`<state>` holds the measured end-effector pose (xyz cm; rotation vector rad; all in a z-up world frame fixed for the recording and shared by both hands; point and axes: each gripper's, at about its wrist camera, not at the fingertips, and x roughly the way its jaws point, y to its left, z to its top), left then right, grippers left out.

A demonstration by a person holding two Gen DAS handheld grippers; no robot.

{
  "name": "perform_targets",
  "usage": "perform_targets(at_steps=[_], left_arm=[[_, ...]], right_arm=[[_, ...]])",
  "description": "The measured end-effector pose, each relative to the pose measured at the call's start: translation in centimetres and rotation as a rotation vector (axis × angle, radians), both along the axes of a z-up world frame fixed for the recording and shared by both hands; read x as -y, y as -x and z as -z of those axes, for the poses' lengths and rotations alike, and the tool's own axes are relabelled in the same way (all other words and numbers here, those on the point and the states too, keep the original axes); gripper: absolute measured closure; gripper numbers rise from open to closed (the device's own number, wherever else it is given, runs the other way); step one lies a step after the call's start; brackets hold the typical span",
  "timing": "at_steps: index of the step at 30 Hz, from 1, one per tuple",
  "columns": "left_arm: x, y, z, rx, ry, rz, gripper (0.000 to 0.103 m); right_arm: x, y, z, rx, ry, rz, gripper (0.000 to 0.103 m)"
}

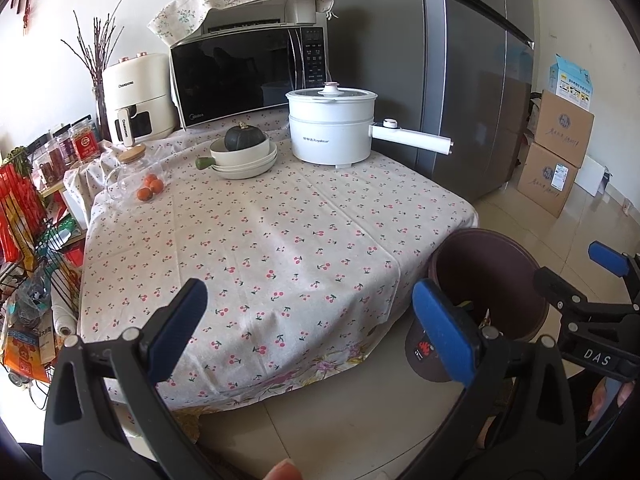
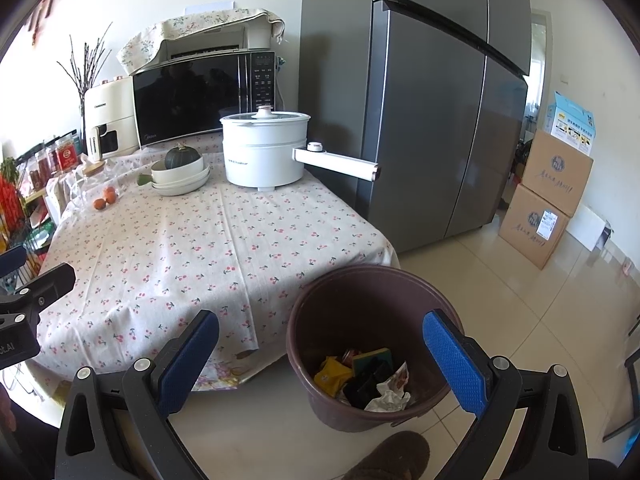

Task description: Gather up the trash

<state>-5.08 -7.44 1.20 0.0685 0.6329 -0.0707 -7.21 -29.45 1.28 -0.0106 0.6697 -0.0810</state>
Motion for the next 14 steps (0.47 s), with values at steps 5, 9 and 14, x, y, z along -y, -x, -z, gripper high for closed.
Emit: perform_targets(at_steps=[5, 9, 14], left_arm=[[-0.09, -0.04, 0.05, -0.002, 0.001, -0.003, 0.001], [-0.05, -0.23, 0.16, -0.009, 0.001, 0.005, 0.001], [0.05, -0.78, 0.49, -0.046, 0.019, 0.017, 0.001]], right_arm=[[-0.05, -0.04, -0.02, -0.001, 0.0, -0.003, 0.0], [-0.12, -0.29, 0.13, -0.008, 0.002, -0.011, 0.0], [-0.15, -0.76, 0.46, -0.023, -0.004, -0.022, 0.0]])
